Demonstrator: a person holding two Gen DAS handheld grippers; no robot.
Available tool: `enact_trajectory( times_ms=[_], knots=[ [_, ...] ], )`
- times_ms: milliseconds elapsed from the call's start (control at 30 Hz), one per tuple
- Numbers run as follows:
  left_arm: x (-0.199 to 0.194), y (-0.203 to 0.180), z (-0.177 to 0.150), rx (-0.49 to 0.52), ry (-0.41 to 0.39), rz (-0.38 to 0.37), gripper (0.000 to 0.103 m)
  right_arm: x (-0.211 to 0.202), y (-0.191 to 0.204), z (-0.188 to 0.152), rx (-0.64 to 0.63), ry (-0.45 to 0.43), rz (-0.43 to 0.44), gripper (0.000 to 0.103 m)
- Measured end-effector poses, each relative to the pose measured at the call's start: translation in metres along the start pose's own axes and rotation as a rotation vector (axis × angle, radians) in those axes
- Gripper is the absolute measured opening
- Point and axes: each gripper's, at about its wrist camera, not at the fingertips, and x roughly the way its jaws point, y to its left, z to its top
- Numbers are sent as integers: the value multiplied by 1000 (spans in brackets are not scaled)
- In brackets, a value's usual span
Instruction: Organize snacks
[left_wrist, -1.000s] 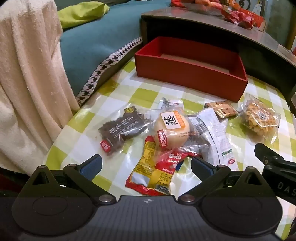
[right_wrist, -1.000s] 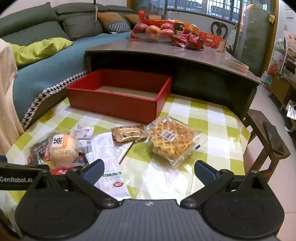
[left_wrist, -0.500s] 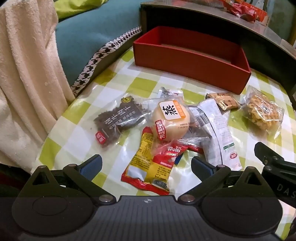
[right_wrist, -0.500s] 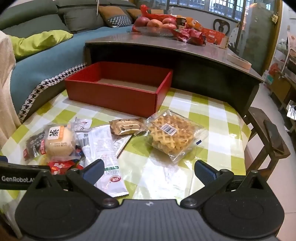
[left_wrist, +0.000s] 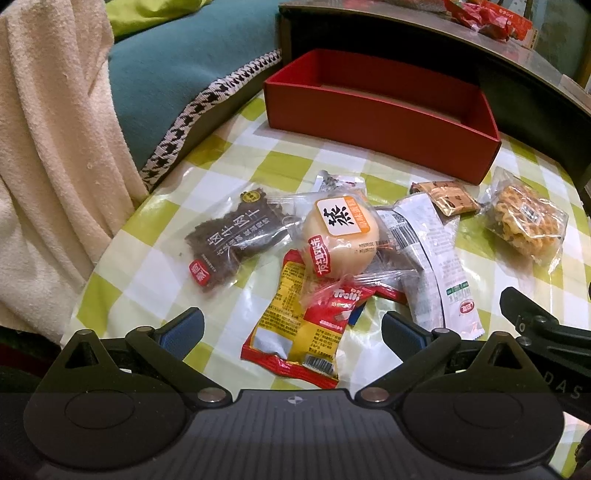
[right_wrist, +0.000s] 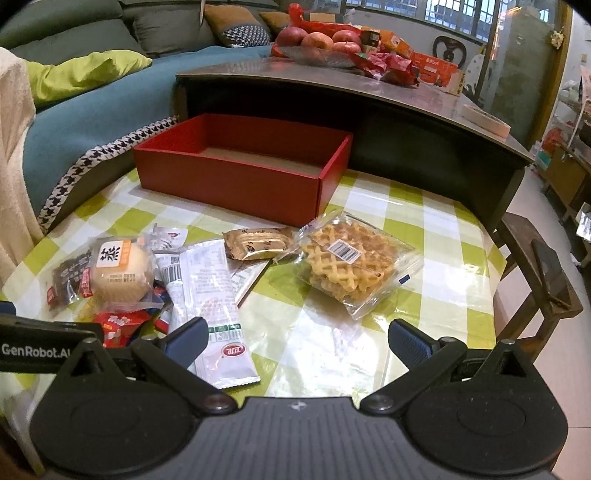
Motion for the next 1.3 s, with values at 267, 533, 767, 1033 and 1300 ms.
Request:
enact_trajectory(
  times_ms=[267,533,767,1033,1300],
  knots=[
    [0,1,-1,0,0,-1,103,0,0,0,0,2,1,103],
    [1,1,-2,-1,1,-1,103,2,0,-1,1,5,3,103],
    [2,2,-4,-1,8,-2,103,3,0,-1,1,9,5,103],
    [4,1,-1,-3,18,-3,102,4,1,-1,0,15,7,103],
    [4,2,-2,-3,22,-2,102,5,1,-1,0,21,8,103]
  ],
)
